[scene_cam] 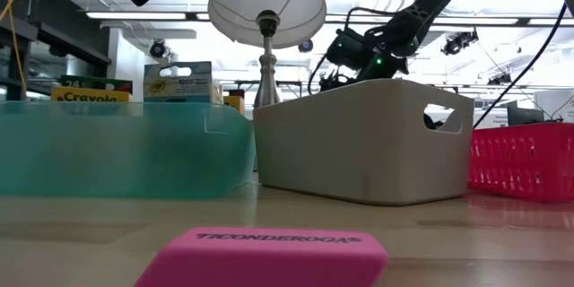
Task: Pick & Place School Supplies
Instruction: Put the pink eraser into the red bin
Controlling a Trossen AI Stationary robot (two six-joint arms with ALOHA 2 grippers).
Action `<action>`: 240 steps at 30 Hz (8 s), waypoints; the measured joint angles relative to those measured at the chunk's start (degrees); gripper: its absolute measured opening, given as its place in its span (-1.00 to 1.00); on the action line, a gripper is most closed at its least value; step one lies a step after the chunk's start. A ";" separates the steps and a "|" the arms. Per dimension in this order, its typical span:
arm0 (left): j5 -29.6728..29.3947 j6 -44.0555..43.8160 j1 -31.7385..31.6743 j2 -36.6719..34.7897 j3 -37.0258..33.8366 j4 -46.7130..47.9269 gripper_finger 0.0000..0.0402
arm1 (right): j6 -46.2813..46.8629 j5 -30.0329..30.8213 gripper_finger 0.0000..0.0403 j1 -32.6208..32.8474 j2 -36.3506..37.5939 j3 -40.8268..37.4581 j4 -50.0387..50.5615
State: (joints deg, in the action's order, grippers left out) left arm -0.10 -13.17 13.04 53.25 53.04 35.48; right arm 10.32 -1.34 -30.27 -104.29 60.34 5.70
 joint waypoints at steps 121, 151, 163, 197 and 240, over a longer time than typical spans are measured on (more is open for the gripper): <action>0.07 -0.83 0.02 0.02 0.00 0.04 -0.22 | 1.84 -3.33 -0.39 1.20 -7.72 7.98 6.23; 0.07 -0.79 0.02 0.02 0.02 0.07 -0.22 | 2.03 3.02 -0.29 -0.23 -7.63 19.90 22.49; 0.07 -1.33 0.00 0.02 0.02 0.07 -0.22 | 7.18 4.35 -0.07 -0.21 -9.11 19.89 21.84; 0.59 -1.69 0.00 1.99 0.04 0.07 -0.22 | 9.43 2.68 -0.07 0.65 -14.71 19.80 19.31; 0.63 -1.86 0.01 1.99 -0.02 0.14 -0.22 | 9.63 6.56 -0.34 1.62 -15.93 19.85 19.09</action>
State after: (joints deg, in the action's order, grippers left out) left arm 0.54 -15.03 13.05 55.24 53.01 35.63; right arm 19.94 5.21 -28.65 -120.22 80.18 24.79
